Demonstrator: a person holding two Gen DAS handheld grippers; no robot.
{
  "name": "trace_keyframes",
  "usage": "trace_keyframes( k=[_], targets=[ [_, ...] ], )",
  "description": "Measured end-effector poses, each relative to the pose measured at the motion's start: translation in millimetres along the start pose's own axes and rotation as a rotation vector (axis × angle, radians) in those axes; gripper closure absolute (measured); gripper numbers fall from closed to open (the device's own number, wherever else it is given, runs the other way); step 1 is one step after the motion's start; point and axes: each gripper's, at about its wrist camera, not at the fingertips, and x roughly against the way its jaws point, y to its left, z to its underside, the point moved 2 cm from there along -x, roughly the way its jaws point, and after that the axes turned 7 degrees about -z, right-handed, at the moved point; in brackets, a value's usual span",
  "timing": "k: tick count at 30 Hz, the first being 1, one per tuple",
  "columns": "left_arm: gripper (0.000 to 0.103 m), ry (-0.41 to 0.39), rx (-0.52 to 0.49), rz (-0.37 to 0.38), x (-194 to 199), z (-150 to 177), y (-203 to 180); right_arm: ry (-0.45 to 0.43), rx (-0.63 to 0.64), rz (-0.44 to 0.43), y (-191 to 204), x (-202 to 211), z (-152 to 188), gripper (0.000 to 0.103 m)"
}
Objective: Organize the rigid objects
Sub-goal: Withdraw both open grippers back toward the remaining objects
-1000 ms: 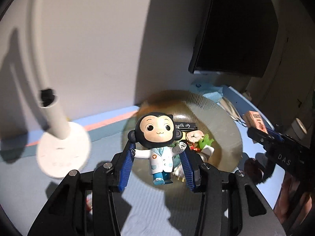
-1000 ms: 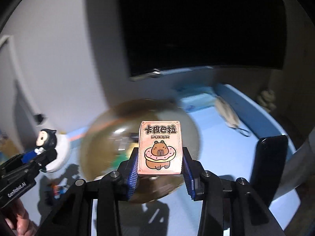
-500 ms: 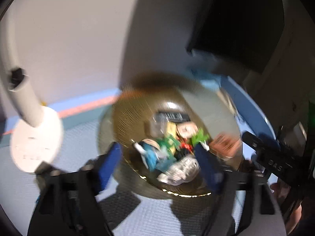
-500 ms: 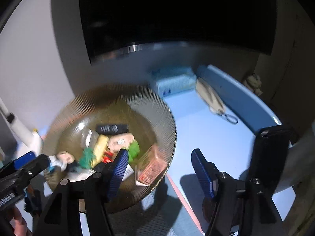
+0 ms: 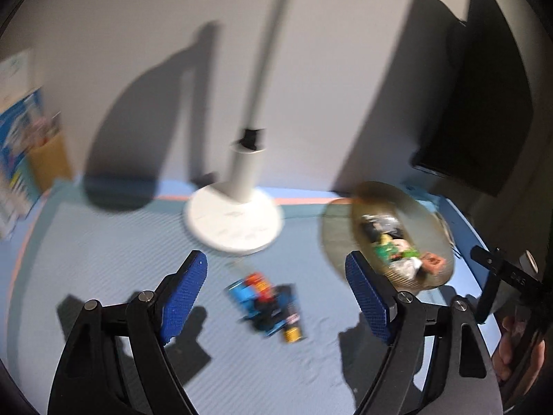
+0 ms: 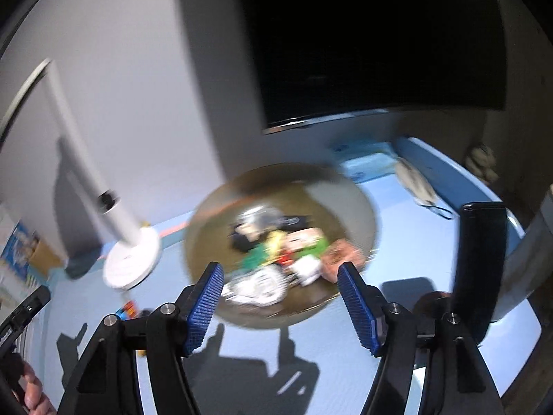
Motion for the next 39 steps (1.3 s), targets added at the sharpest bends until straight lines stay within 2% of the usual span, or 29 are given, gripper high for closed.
trace_keyframes(
  k=[2,4,7,11,15,17,20,23,28,32,39],
  targets=[
    [0.022,0.021,0.051,-0.022,2.8,9.9,27.6,0.016,0.039,-0.032,24.6,-3.9,11.7,0.024],
    [0.022,0.046,0.076,-0.085,-0.9,25.6,52.1,0.039,0.072,-0.066,44.6,-11.6,26.7,0.023],
    [0.022,0.097,0.062,-0.177,-15.4,54.2,75.4,0.101,0.122,-0.138,74.3,-37.7,58.4,0.023],
    [0.022,0.166,0.055,-0.231,-40.1,84.5,97.3,0.160,0.179,-0.193,98.0,-72.2,100.3,0.023],
    [0.022,0.178,0.057,-0.258,-51.9,102.8,108.1,0.173,0.217,-0.228,105.3,-95.2,129.0,0.023],
    [0.021,0.152,0.028,-0.249,-48.5,102.2,100.2,0.216,0.230,-0.196,107.1,-107.3,133.9,0.023],
    [0.020,0.176,-0.034,-0.285,-53.3,104.6,89.7,0.206,0.267,-0.168,113.0,-111.5,131.8,0.023],
    [0.020,0.177,-0.063,-0.282,-54.0,105.7,85.3,0.227,0.301,-0.162,118.7,-116.8,135.7,0.023],
    [0.020,0.180,-0.054,-0.274,-53.9,105.6,87.1,0.238,0.324,-0.158,120.9,-120.0,136.1,0.022],
    [0.019,0.184,-0.066,-0.284,-55.3,106.7,86.1,0.245,0.332,-0.117,121.2,-122.9,136.2,0.022],
    [0.019,0.185,-0.068,-0.289,-55.6,105.2,88.1,0.240,0.333,-0.114,121.8,-122.3,136.2,0.022]
  ],
)
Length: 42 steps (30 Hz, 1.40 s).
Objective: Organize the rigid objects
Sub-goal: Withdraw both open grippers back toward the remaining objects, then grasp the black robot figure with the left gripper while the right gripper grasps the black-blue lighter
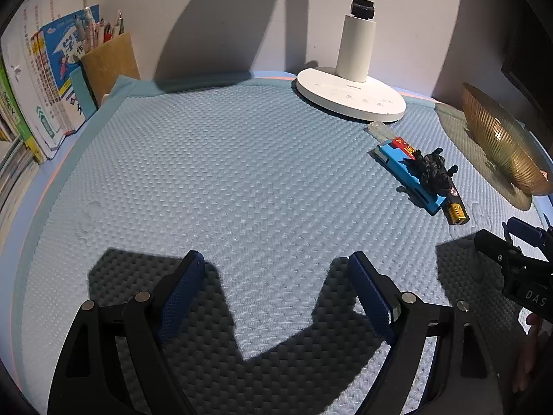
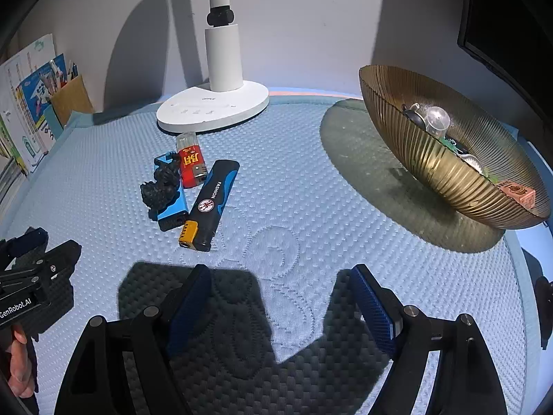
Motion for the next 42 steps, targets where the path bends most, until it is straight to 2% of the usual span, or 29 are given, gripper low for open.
trace_keyframes(
  k=[11,14,16,18,20,23,25,27,28,31,35,36,38,40,41,42],
  targets=[
    [0.019,-0.003,0.000,0.005,2.9,0.6,-1.2,-0.021,-0.010,0.013,-2.4,4.1,-0.2,0.022],
    [0.019,-0.021,-0.018,0.017,8.9,-1.7,-3.8,-0.013,-0.025,-0.042,-3.3,7.1,-2.0,0.022],
    [0.019,-0.042,-0.026,0.033,15.7,-7.1,-7.2,-0.013,-0.072,-0.129,-3.9,8.8,-6.9,0.023],
    [0.019,-0.057,-0.040,0.057,22.5,-16.7,-13.9,-0.012,-0.106,-0.196,-1.0,9.1,-13.5,0.027],
    [0.019,-0.087,-0.078,0.066,30.3,-29.0,-25.3,0.017,-0.077,-0.174,9.9,2.1,-23.3,0.039],
    [0.019,-0.132,-0.150,0.052,36.0,-41.7,-41.5,0.051,-0.017,-0.168,25.1,-11.0,-27.1,0.049],
    [0.019,-0.135,-0.180,0.058,33.1,-47.3,-49.5,0.066,0.022,-0.123,31.0,-19.7,-25.7,0.053],
    [0.019,-0.123,-0.196,0.083,28.0,-50.8,-57.3,0.046,0.062,-0.089,31.9,-19.7,-25.6,0.065],
    [0.019,-0.114,-0.202,0.102,25.2,-52.0,-61.7,0.040,0.068,-0.072,29.3,-18.1,-25.7,0.081],
    [0.019,-0.089,-0.213,0.171,17.4,-53.0,-78.4,0.040,0.004,-0.068,4.0,-17.2,-28.2,0.080],
    [0.020,-0.061,-0.243,0.202,6.1,-52.2,-100.3,0.022,-0.018,-0.128,-16.6,-14.3,-25.3,0.080],
    [0.023,-0.053,-0.247,0.199,1.4,-52.7,-105.6,0.015,-0.018,-0.137,-17.6,-13.7,-24.2,0.080],
    [0.043,-0.032,-0.248,0.200,-6.2,-53.1,-111.7,0.010,-0.015,-0.138,-16.5,-14.1,-24.4,0.079],
    [0.069,-0.010,-0.237,0.220,-12.5,-52.8,-114.4,0.010,-0.008,-0.147,-15.0,-13.4,-24.1,0.073],
    [0.072,-0.014,-0.227,0.236,-12.5,-52.0,-113.6,0.013,-0.007,-0.164,-14.4,-11.9,-23.6,0.063],
    [0.074,-0.018,-0.222,0.237,-12.2,-51.4,-112.4,0.015,-0.005,-0.181,-13.0,-12.7,-24.8,0.059]
  ],
)
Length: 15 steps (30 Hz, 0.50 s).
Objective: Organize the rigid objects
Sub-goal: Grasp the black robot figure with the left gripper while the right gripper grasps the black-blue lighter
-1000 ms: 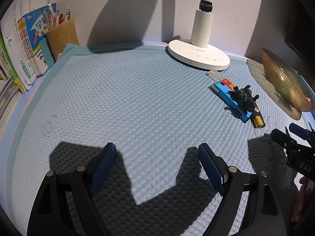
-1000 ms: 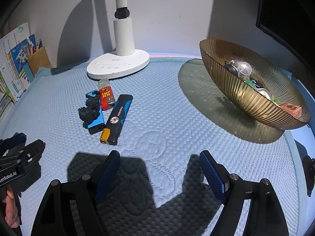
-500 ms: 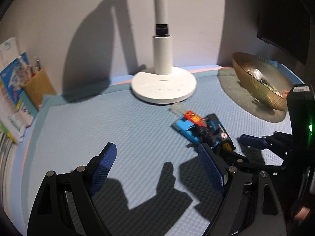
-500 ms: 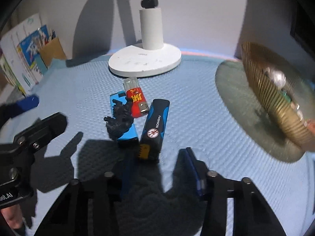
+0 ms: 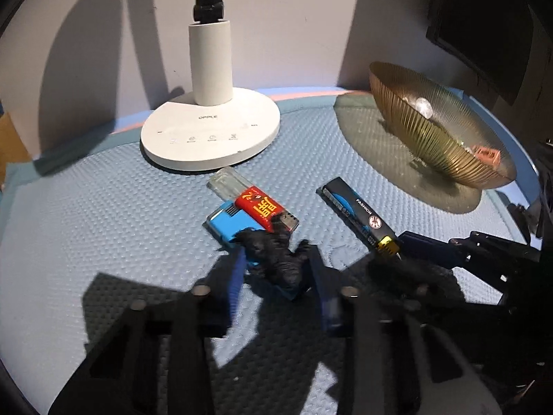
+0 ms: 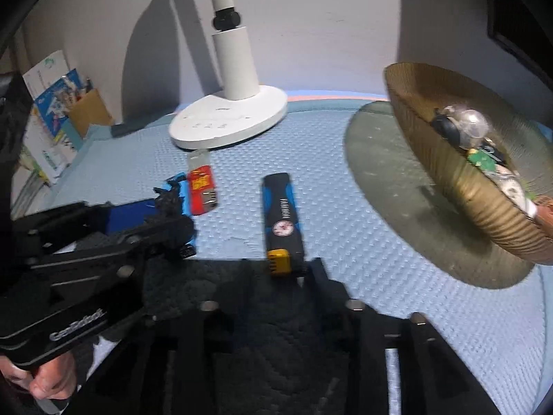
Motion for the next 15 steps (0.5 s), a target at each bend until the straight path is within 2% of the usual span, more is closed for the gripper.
trace_keyframes(
  k=[4,6,7,8,15],
  targets=[
    [0.074,-0.017,0.032,0.011,9.1,7.4,11.9,0.011,0.025,0.078,4.9,-9.4,-11.3,0.057],
    [0.074,-0.026,0.057,0.019,17.0,12.8,20.5,0.014,0.038,0.105,7.0,-14.3,-16.1,0.060],
    [0.074,-0.031,0.065,0.018,21.7,16.7,24.8,0.012,0.050,0.107,9.3,-15.0,-17.2,0.073],
    [0.074,-0.033,0.068,0.012,25.9,21.2,29.2,0.012,0.058,0.104,11.0,-15.2,-16.9,0.080],
    [0.074,0.002,0.104,-0.011,46.7,63.9,52.4,0.022,0.041,0.073,19.0,8.6,12.1,0.080]
  ],
)
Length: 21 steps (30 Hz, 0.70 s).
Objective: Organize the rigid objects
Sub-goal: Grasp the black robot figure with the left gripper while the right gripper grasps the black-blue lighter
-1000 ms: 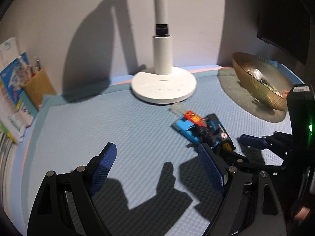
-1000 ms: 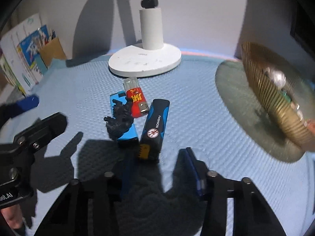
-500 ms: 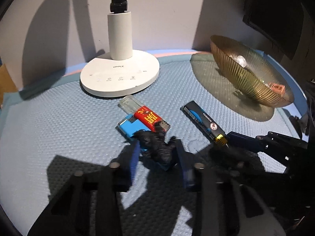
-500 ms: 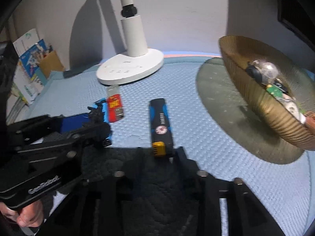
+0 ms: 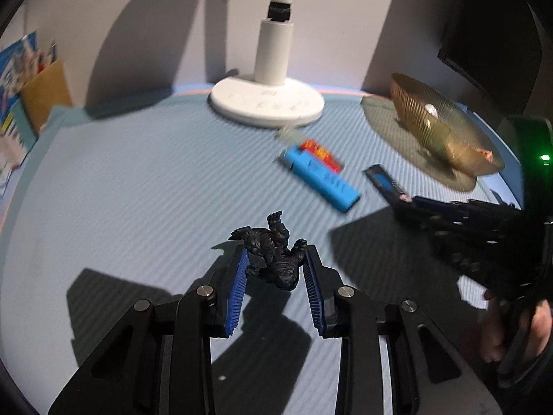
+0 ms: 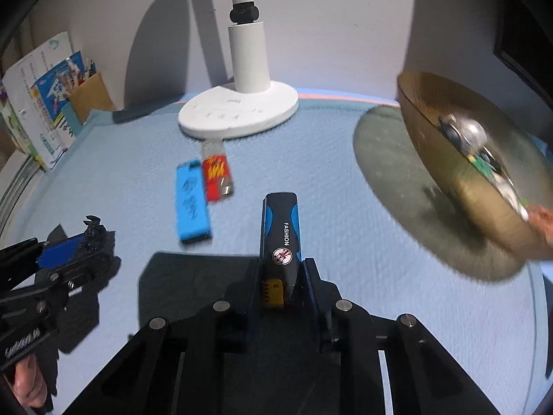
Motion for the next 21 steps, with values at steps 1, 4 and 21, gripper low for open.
trace_keyframes(
  k=[1,4,21],
  targets=[
    [0.074,0.006,0.006,0.003,3.5,7.6,1.9,0.001,0.000,-0.001,1.1,5.1,5.9,0.080],
    [0.074,0.009,0.021,0.030,9.9,19.9,3.1,0.009,-0.002,-0.030,2.1,24.7,30.9,0.080],
    [0.050,0.039,0.043,-0.005,13.7,33.1,-3.9,0.023,-0.019,0.006,4.8,27.2,43.1,0.057]
  ],
)
